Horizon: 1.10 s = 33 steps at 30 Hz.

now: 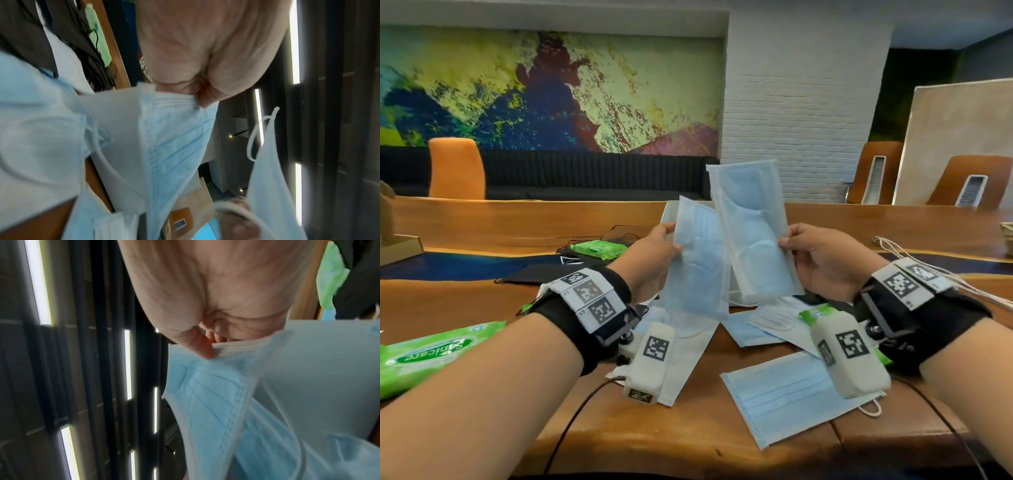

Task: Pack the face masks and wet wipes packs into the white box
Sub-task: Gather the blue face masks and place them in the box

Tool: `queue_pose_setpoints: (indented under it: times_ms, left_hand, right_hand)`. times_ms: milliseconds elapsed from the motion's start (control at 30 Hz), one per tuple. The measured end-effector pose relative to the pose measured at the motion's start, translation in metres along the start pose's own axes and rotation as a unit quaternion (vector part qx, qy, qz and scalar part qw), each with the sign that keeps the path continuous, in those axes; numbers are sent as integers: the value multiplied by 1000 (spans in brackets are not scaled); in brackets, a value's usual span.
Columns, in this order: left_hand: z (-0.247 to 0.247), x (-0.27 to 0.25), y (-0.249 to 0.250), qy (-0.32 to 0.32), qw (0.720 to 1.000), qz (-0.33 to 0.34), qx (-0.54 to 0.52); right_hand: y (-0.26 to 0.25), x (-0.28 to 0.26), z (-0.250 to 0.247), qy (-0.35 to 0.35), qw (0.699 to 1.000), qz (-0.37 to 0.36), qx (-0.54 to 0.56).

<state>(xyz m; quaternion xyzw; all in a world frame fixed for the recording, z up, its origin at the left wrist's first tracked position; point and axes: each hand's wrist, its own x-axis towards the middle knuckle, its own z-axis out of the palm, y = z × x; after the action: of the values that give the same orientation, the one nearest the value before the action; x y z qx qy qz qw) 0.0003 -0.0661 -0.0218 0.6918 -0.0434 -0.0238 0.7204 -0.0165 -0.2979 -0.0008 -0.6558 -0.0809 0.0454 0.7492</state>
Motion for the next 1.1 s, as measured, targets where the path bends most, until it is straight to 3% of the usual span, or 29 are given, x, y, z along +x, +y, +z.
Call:
queue_pose_setpoints:
  times_ms: [133,333,533,700,867,933,1033,1100]
  left_hand:
    - [17,-6,4,-19,998,25,-53]
    - [31,-12,2,-18,996,10,-85]
    - [35,-12,-8,-52,998,-11,-35]
    - [33,-9,-19,-71,997,-8,4]
    - [20,-9,-20,-55,998,9,14]
    - [9,-9,-15,-41,999,16,8]
    - [-7,-11,-6,-20,999,27,-17]
    - [-13,-14,2,-6,999,33,-35]
  right_hand:
    - [16,3,13,-47,997,49,33]
    - [33,7,23,-50,993,101,32]
    - [44,10,32,-16,994,109,7]
    - [49,6,31,-32,994,101,2]
    - [47,2,21,-44,983,125,-130]
    - [42,1,15,-63,954,119,-267]
    - [35,2,7,-104,856,106,-495]
    - [34,3,5,-127,796,113,-581]
